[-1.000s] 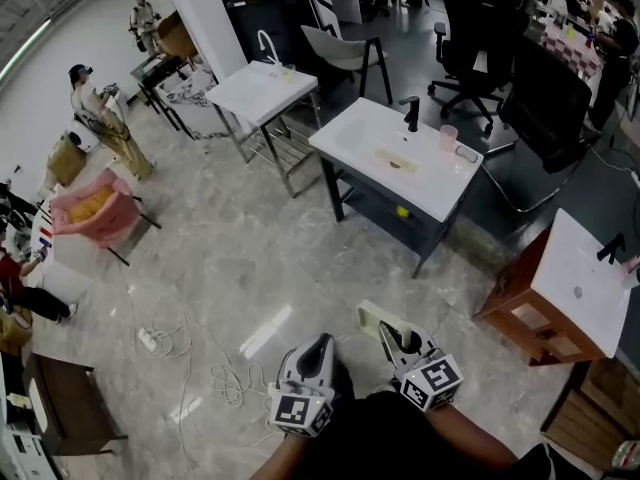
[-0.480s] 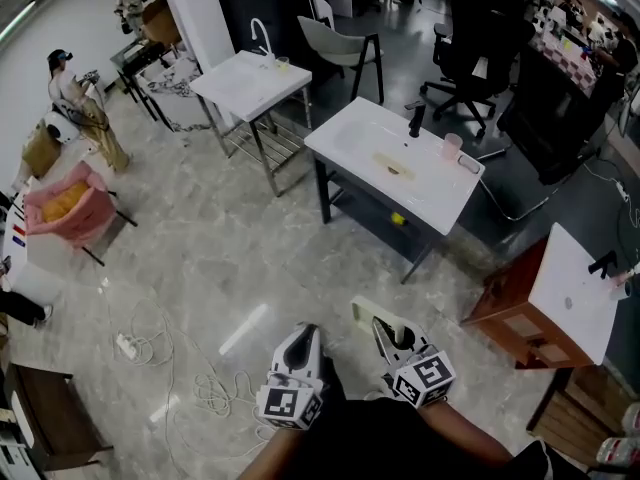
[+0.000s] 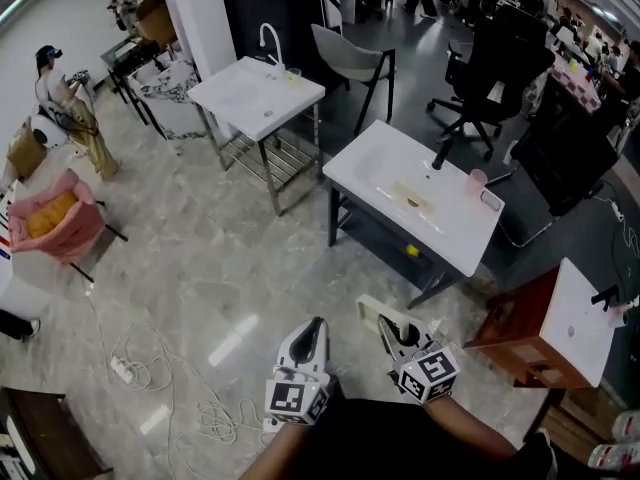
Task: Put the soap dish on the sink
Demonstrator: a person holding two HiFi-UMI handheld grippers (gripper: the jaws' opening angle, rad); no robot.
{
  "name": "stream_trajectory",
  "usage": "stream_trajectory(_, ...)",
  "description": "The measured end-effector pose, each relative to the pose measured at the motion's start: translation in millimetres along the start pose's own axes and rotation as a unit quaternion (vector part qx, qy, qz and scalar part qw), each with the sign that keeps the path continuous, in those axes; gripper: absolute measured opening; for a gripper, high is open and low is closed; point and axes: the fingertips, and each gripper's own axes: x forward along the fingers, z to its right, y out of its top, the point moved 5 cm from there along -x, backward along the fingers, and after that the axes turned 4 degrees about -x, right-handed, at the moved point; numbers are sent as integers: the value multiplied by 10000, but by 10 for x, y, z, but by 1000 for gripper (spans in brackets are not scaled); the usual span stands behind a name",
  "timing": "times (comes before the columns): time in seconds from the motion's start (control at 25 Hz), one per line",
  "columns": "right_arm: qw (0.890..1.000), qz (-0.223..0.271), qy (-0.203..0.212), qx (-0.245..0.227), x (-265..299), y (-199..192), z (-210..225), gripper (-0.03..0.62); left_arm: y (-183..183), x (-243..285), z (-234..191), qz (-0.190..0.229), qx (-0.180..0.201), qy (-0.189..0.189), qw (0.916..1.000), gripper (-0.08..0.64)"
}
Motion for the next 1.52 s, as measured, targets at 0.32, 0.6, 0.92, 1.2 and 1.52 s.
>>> stream_trajectory(0.32, 9995, -46, -303, 104, 920, 373, 66, 6, 431, 512, -868, -109, -121, -203, 9997, 25)
stream_trajectory(0.6, 9985, -61, -502, 230, 1438, 511, 58, 6, 600, 792, -1305, -148, -156, -452, 9987, 25)
stream_trajectory(0.92, 9975, -203, -607, 289, 1582, 386, -4, 6, 545, 804, -1693, -190, -328, -399, 9985, 25)
stream_trajectory(1.2, 9959, -327, -772, 335, 1590, 289, 178, 6, 429, 851, -1770, -242, -518, -257, 9980, 25)
stream_trajectory(1.52, 9952, -182, -792, 550, 1842, 334, 560, 6, 445, 1247, -1745, -370, -557, -239, 9975, 25)
